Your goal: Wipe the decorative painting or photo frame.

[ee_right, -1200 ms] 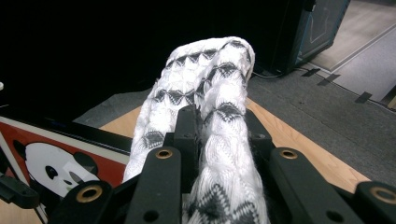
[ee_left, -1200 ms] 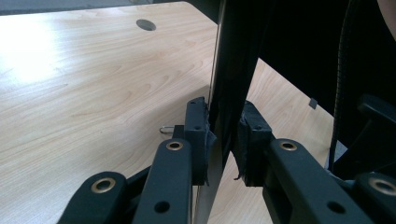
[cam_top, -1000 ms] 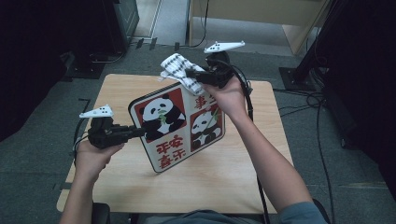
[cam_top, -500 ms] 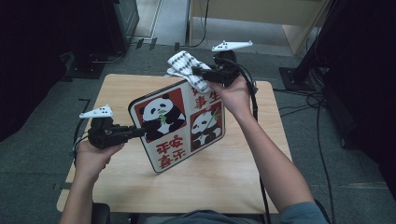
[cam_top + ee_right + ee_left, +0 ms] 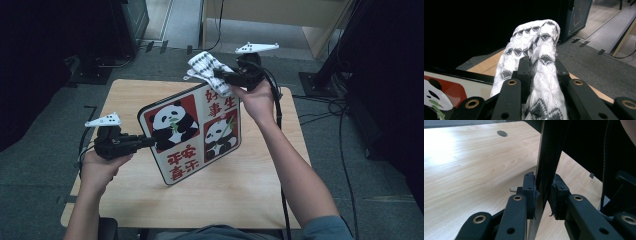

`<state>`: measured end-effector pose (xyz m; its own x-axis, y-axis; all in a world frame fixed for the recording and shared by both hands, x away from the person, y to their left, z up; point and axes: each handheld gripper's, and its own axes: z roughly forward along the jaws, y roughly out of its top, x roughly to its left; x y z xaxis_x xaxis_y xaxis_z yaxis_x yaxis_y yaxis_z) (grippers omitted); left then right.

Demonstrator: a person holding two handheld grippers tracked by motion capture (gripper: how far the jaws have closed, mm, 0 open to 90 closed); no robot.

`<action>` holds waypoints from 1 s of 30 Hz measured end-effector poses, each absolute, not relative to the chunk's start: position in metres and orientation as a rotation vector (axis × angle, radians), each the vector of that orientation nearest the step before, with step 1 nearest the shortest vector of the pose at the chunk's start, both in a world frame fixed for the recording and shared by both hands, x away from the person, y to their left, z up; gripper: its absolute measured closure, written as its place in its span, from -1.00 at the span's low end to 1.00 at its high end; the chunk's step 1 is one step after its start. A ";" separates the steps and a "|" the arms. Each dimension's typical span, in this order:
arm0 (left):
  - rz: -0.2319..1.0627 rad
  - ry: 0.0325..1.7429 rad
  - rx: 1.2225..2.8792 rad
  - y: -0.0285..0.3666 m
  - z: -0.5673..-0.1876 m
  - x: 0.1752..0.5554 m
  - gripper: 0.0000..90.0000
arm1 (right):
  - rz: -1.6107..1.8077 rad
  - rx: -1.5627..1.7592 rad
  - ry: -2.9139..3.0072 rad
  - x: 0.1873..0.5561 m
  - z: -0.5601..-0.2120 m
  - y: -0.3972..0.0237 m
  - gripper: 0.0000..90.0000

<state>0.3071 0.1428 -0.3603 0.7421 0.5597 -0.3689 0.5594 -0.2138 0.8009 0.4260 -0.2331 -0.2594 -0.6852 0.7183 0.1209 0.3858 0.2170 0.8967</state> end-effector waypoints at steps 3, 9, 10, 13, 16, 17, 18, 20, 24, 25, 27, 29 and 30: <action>-0.001 0.864 1.873 0.143 -0.360 0.307 0.72 | 1.462 1.045 2.164 0.427 -0.260 -0.238 0.66; -0.002 0.864 1.873 0.143 -0.360 0.307 0.72 | 1.443 1.051 2.143 0.430 -0.260 -0.246 0.66; -0.002 0.864 1.873 0.143 -0.360 0.307 0.72 | 1.441 1.061 2.138 0.430 -0.259 -0.247 0.66; -0.002 0.863 1.873 0.143 -0.360 0.307 0.72 | 1.435 1.064 2.135 0.430 -0.259 -0.251 0.66; -0.002 0.864 1.873 0.143 -0.360 0.307 0.72 | 1.431 1.065 2.126 0.431 -0.259 -0.255 0.66; -0.002 0.864 1.873 0.143 -0.360 0.307 0.72 | 1.431 1.062 2.125 0.431 -0.259 -0.256 0.65; -0.002 0.864 1.873 0.143 -0.360 0.307 0.72 | 1.432 1.062 2.121 0.431 -0.259 -0.257 0.65; -0.001 0.864 1.873 0.143 -0.360 0.307 0.72 | 1.431 1.069 2.115 0.431 -0.259 -0.259 0.65; -0.001 0.865 1.873 0.143 -0.360 0.307 0.72 | 1.418 1.071 2.105 0.430 -0.258 -0.264 0.64; -0.001 0.865 1.873 0.143 -0.360 0.307 0.72 | 1.417 1.063 2.103 0.431 -0.258 -0.265 0.65; 0.000 0.865 1.873 0.143 -0.360 0.307 0.72 | 1.412 1.075 2.095 0.430 -0.258 -0.269 0.65; 0.000 0.865 1.873 0.143 -0.361 0.307 0.72 | 1.410 1.084 2.093 0.430 -0.258 -0.271 0.68; 0.001 0.866 1.875 0.143 -0.360 0.307 0.72 | 1.410 1.090 2.092 0.430 -0.257 -0.273 0.71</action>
